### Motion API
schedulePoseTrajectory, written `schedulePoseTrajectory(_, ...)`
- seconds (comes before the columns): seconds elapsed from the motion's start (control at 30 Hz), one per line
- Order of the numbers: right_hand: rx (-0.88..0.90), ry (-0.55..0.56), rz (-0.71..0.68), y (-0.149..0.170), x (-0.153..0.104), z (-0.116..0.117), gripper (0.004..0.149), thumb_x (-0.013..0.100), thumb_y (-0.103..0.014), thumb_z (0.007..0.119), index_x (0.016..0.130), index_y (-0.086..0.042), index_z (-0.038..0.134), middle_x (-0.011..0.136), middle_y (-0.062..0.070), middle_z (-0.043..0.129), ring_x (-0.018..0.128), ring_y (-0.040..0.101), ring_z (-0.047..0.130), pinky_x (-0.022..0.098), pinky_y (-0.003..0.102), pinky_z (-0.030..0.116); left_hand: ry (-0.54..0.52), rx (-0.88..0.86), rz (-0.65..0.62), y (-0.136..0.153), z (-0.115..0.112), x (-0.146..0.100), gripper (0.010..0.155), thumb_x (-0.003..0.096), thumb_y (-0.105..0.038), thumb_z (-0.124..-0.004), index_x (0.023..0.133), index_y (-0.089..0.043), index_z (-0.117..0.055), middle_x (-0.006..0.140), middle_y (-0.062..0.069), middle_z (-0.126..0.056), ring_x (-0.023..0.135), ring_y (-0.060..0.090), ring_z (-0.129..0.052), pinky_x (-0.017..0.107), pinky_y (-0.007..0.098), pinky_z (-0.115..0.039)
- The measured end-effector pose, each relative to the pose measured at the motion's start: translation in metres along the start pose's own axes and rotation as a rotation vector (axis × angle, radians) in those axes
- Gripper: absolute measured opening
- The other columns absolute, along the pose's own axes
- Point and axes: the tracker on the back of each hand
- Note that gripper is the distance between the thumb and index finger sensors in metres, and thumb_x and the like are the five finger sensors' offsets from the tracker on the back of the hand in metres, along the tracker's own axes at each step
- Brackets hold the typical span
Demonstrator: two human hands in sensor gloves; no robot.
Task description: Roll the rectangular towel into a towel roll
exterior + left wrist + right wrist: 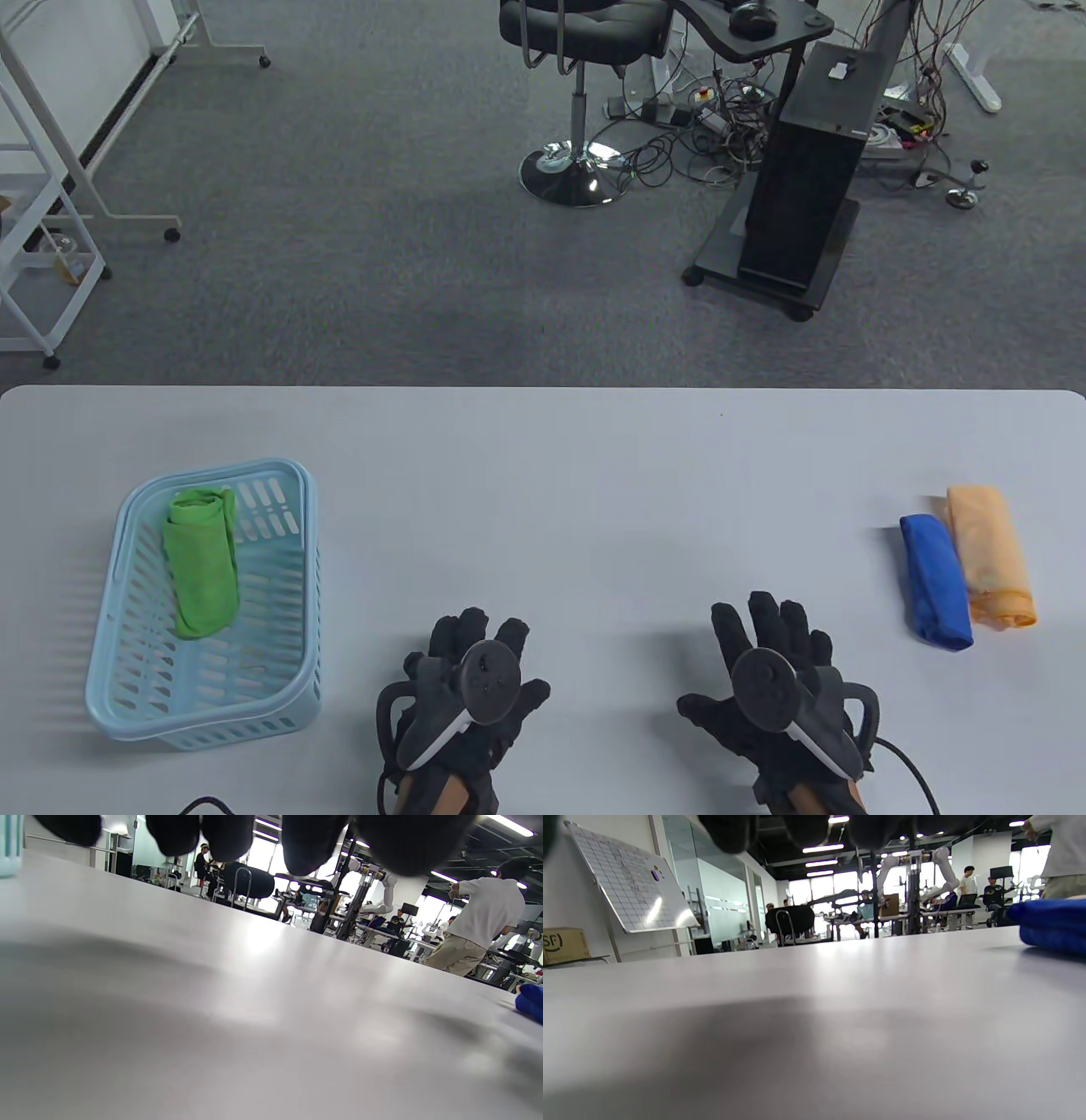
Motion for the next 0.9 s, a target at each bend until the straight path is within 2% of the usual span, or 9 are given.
schedulePoseTrajectory(0.13, 0.024, 0.002, 0.017, 0.001, -0.003, -0.001, 0.102, 0.015, -0.071, 0.079, 0.102, -0.026, 0.048, 0.107, 0.014, 0.039, 0.098, 0.048, 0.047, 0.068, 0.069, 0.045, -0.043, 0.010, -0.005, -0.007, 0.007, -0.002, 0.069, 0.0400, -0.053, -0.070, 0.105, -0.030, -0.068, 0.114, 0.022, -0.053, 0.104, 0.051, -0.055, 0.064, 0.075, -0.053)
schedulePoseTrajectory(0.2, 0.028, 0.000, 0.007, 0.000, -0.004, -0.001, 0.102, 0.016, -0.071, 0.078, 0.102, -0.026, 0.047, 0.107, 0.014, 0.038, 0.099, 0.047, 0.046, 0.068, 0.069, 0.044, -0.049, -0.023, 0.009, -0.009, 0.017, 0.000, 0.069, 0.0400, -0.051, -0.071, 0.104, -0.026, -0.071, 0.114, 0.022, -0.053, 0.104, 0.051, -0.055, 0.065, 0.073, -0.052)
schedulePoseTrajectory(0.27, 0.029, -0.021, -0.004, -0.002, -0.004, 0.001, 0.102, 0.016, -0.070, 0.078, 0.102, -0.026, 0.047, 0.107, 0.014, 0.037, 0.099, 0.045, 0.046, 0.069, 0.067, 0.046, -0.062, -0.078, 0.030, -0.007, 0.034, 0.003, 0.061, 0.0429, -0.041, -0.069, 0.102, -0.026, -0.074, 0.113, 0.022, -0.054, 0.104, 0.051, -0.056, 0.065, 0.073, -0.052)
schedulePoseTrajectory(0.43, 0.023, -0.079, -0.014, -0.004, -0.002, 0.005, 0.101, 0.018, -0.069, 0.078, 0.103, -0.025, 0.045, 0.107, 0.014, 0.037, 0.100, 0.044, 0.046, 0.069, 0.067, 0.045, -0.167, -0.156, 0.120, 0.018, 0.116, 0.018, 0.064, 0.0419, -0.046, -0.072, 0.104, -0.031, -0.071, 0.114, 0.017, -0.058, 0.104, 0.049, -0.062, 0.062, 0.076, -0.059)
schedulePoseTrajectory(0.5, 0.014, -0.088, -0.018, -0.005, -0.002, 0.006, 0.101, 0.018, -0.069, 0.077, 0.103, -0.025, 0.045, 0.107, 0.014, 0.037, 0.100, 0.044, 0.045, 0.069, 0.067, 0.045, -0.183, -0.127, 0.197, 0.037, 0.146, 0.025, 0.063, 0.0415, -0.049, -0.072, 0.104, -0.042, -0.067, 0.114, 0.018, -0.059, 0.102, 0.047, -0.067, 0.061, 0.074, -0.063)
schedulePoseTrajectory(0.63, 0.007, -0.121, -0.017, -0.005, 0.000, 0.009, 0.100, 0.019, -0.068, 0.077, 0.103, -0.025, 0.044, 0.107, 0.014, 0.035, 0.100, 0.044, 0.044, 0.069, 0.068, 0.044, -0.178, -0.050, 0.421, 0.092, 0.193, 0.041, 0.063, 0.0413, -0.051, -0.072, 0.104, -0.046, -0.065, 0.108, 0.019, -0.070, 0.093, 0.045, -0.080, 0.058, 0.069, -0.070)
schedulePoseTrajectory(0.73, -0.002, -0.138, -0.013, -0.004, 0.002, 0.011, 0.099, 0.020, -0.068, 0.076, 0.103, -0.025, 0.043, 0.107, 0.014, 0.035, 0.100, 0.044, 0.043, 0.069, 0.068, 0.043, -0.219, -0.038, 0.588, 0.131, 0.203, 0.049, 0.063, 0.0417, -0.050, -0.071, 0.104, -0.043, -0.068, 0.101, 0.019, -0.082, 0.084, 0.045, -0.090, 0.054, 0.063, -0.077)
schedulePoseTrajectory(0.83, 0.016, -0.174, -0.004, -0.002, 0.004, 0.015, 0.098, 0.021, -0.067, 0.075, 0.104, -0.024, 0.043, 0.107, 0.015, 0.034, 0.100, 0.044, 0.042, 0.069, 0.068, 0.043, -0.148, -0.037, 0.727, 0.165, 0.192, 0.058, 0.065, 0.0416, -0.051, -0.071, 0.105, -0.044, -0.063, 0.100, 0.020, -0.083, 0.083, 0.046, -0.091, 0.053, 0.061, -0.078)
schedulePoseTrajectory(0.9, 0.022, -0.193, 0.004, -0.001, 0.004, 0.017, 0.098, 0.022, -0.067, 0.075, 0.104, -0.024, 0.042, 0.107, 0.015, 0.034, 0.100, 0.044, 0.041, 0.069, 0.068, 0.043, -0.119, -0.017, 0.759, 0.179, 0.186, 0.065, 0.070, 0.0416, -0.052, -0.071, 0.109, -0.043, -0.054, 0.101, 0.020, -0.082, 0.084, 0.046, -0.090, 0.053, 0.061, -0.078)
Point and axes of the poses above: the tracker on the back of each hand, its own y axis roughly to the little-finger side, its own x axis roughly from the wrist to the fingertips, z = x × y
